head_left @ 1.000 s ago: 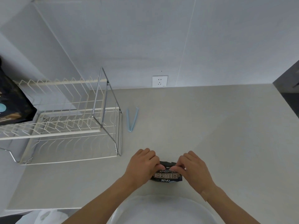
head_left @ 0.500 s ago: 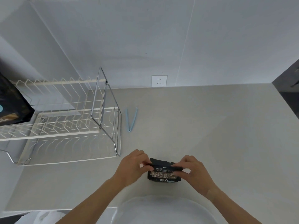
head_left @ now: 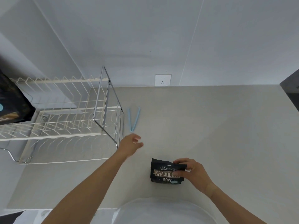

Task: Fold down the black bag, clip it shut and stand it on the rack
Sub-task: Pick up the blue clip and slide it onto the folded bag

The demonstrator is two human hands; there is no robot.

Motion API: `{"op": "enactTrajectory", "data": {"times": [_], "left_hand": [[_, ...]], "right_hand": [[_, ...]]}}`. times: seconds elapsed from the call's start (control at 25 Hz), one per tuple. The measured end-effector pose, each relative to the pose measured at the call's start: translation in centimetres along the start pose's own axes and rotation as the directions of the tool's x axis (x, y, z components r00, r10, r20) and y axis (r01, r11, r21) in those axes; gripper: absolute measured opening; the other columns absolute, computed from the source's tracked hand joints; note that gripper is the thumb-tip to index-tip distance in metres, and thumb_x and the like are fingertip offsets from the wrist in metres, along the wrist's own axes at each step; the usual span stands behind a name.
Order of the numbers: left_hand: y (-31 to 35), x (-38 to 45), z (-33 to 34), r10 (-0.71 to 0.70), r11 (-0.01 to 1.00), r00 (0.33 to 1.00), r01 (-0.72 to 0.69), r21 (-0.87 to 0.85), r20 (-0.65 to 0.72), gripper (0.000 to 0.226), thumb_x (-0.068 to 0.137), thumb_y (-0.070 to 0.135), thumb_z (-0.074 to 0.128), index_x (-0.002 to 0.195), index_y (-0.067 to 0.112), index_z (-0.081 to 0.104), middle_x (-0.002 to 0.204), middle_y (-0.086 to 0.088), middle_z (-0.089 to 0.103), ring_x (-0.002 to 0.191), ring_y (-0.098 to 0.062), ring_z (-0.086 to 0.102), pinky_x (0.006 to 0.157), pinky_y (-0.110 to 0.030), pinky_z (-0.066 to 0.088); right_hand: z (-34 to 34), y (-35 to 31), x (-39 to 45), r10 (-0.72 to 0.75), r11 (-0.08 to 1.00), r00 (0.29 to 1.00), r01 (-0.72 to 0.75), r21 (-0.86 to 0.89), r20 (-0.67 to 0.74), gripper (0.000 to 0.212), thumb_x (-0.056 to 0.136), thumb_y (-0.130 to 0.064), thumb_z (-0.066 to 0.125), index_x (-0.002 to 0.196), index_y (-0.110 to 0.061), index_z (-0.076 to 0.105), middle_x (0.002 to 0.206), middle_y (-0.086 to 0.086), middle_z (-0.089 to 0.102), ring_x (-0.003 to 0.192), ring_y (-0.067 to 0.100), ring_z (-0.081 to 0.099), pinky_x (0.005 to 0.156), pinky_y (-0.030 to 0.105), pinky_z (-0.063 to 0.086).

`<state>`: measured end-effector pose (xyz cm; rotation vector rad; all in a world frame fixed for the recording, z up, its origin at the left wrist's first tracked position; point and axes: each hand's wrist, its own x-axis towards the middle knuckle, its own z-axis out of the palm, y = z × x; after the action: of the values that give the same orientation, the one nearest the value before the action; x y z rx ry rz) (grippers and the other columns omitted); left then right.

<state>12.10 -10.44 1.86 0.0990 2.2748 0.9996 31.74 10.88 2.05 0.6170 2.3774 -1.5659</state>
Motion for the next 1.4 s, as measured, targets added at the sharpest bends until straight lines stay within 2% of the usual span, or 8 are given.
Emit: {"op": "enactTrajectory", "data": {"times": [0.08, 0.2, 0.36, 0.56, 0.8, 1.0, 1.24, 1.4], "left_hand": [[0.4, 2.3, 0.6, -0.058, 0.991, 0.990, 0.073, 0.108, -0.132, 0.060, 0.085, 0.028, 0.070, 0.137, 0.018, 0.042, 0.133, -0.015, 0.045, 0.112, -0.031, 0.054, 0.084, -0.035, 0.048], [0.8, 4.8, 0.9, -0.139, 0.931, 0.981, 0.176, 0.321, -0.137, 0.074, 0.089, 0.035, 0.062, 0.148, 0.020, 0.018, 0.143, -0.018, 0.027, 0.120, -0.037, 0.047, 0.090, -0.045, 0.049], [1.1, 6.7, 0.9, -0.110, 0.823, 0.983, 0.172, 0.541, -0.145, 0.054, 0.091, 0.034, 0.057, 0.136, 0.012, 0.037, 0.135, -0.017, 0.034, 0.115, -0.036, 0.048, 0.086, -0.045, 0.049], [0.1, 6.1, 1.7, 0.077, 0.762, 0.980, 0.062, 0.645, -0.184, 0.021, 0.092, 0.016, 0.051, 0.112, 0.010, 0.052, 0.116, -0.015, 0.047, 0.099, -0.032, 0.054, 0.072, -0.041, 0.050], [0.5, 2.1, 1.7, 0.193, 0.972, 0.923, -0.132, 0.196, -0.333, 0.014, 0.093, 0.022, 0.058, 0.105, 0.018, 0.063, 0.111, -0.007, 0.059, 0.075, -0.018, 0.059, 0.064, -0.028, 0.048], [-0.6, -5.0, 1.1, 0.328, 0.897, 0.919, -0.376, -0.234, -0.221, 0.012, 0.083, 0.022, 0.073, 0.091, 0.031, 0.072, 0.099, 0.010, 0.068, 0.086, -0.005, 0.066, 0.067, -0.019, 0.055], [-2.2, -9.1, 0.5, 0.482, 0.854, 0.873, -0.487, -0.184, -0.072, 0.022, 0.077, 0.006, 0.078, 0.090, 0.023, 0.078, 0.099, 0.009, 0.072, 0.091, -0.016, 0.068, 0.071, -0.021, 0.056], [-2.9, -9.4, 1.5, 0.497, 0.849, 0.864, -0.502, -0.162, -0.078, 0.025, 0.077, 0.003, 0.078, 0.087, 0.026, 0.078, 0.099, 0.007, 0.074, 0.092, -0.015, 0.069, 0.071, -0.025, 0.056]], "right_hand": [[-0.1, -0.1, 0.4, 0.021, 1.000, 1.000, -0.021, 0.007, -0.002, 0.035, 0.072, -0.021, 0.084, 0.079, -0.053, 0.071, 0.099, -0.022, 0.071, 0.100, 0.016, 0.063, 0.090, 0.040, 0.052], [-0.2, -0.1, 0.4, 0.025, 1.000, 1.000, -0.025, 0.000, 0.015, 0.037, 0.071, -0.023, 0.084, 0.077, -0.056, 0.071, 0.096, -0.028, 0.070, 0.097, 0.015, 0.063, 0.089, 0.040, 0.053], [0.1, 0.2, 0.2, 0.036, 0.999, 0.999, -0.037, 0.040, 0.009, 0.035, 0.072, -0.021, 0.083, 0.080, -0.053, 0.072, 0.102, -0.023, 0.071, 0.098, 0.017, 0.064, 0.089, 0.045, 0.054], [0.0, 0.1, 0.4, 0.077, 0.992, 0.997, -0.078, 0.100, 0.007, 0.036, 0.071, -0.019, 0.083, 0.080, -0.053, 0.073, 0.101, -0.015, 0.073, 0.096, 0.019, 0.066, 0.090, 0.046, 0.055], [0.4, 0.8, 0.5, 0.131, 0.962, 0.989, -0.109, 0.249, -0.073, 0.031, 0.067, -0.014, 0.086, 0.091, -0.031, 0.078, 0.097, -0.004, 0.078, 0.088, 0.022, 0.072, 0.079, 0.033, 0.060], [1.4, 0.9, -0.2, 0.168, 0.873, 0.980, -0.096, 0.477, -0.111, 0.024, 0.072, -0.003, 0.081, 0.087, -0.021, 0.081, 0.081, -0.003, 0.080, 0.072, 0.009, 0.074, 0.059, 0.011, 0.054], [1.5, 0.8, -0.2, 0.165, 0.878, 0.978, -0.088, 0.471, -0.125, 0.024, 0.076, -0.002, 0.077, 0.082, -0.025, 0.081, 0.075, -0.010, 0.079, 0.068, 0.000, 0.071, 0.058, 0.007, 0.051], [1.4, 1.0, -0.2, 0.142, 0.901, 0.982, -0.077, 0.426, -0.124, 0.029, 0.079, 0.005, 0.070, 0.088, -0.021, 0.080, 0.078, -0.011, 0.079, 0.071, -0.003, 0.070, 0.059, 0.006, 0.050]]}}
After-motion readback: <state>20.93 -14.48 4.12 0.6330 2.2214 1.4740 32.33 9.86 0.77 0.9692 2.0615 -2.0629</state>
